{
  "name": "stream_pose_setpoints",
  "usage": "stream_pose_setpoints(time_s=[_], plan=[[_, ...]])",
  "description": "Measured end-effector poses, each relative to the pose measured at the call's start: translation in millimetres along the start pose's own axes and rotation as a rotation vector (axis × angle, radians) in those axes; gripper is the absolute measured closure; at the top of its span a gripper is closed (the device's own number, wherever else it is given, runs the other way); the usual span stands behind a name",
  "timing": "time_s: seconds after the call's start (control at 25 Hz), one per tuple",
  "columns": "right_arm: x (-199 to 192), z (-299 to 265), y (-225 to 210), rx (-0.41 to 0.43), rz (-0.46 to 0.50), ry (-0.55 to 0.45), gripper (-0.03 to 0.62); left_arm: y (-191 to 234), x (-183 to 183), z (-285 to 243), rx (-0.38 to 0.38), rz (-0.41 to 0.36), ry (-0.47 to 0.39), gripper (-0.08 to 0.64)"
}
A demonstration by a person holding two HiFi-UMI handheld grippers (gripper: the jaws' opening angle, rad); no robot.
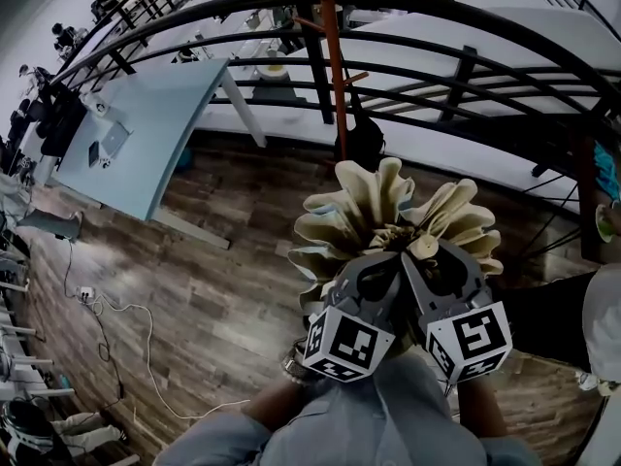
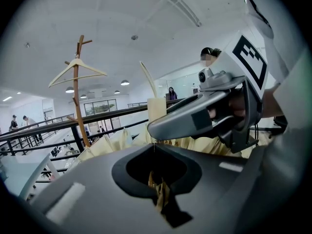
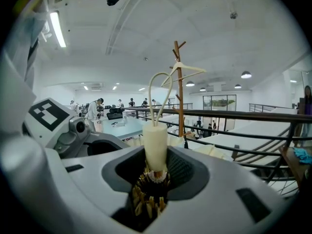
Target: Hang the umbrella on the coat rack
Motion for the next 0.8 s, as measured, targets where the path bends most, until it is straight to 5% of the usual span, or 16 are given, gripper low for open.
stream_pose_setpoints(time_s=[0.8], plan=[[18.8,-74.2,-22.6,0.005,0.000,-0.018,0.460,65.9,-30.0,-32.9,0.045,0.008,-0.005,0.551]])
Point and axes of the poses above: the fingertips, and each gripper's own axes: z backward along the fingers, y to its left, x out of its top, the point moved 9 cm from there along z, backward along the fingers, and after that the axes turned 13 degrees about -z, right-handed, at the moved point
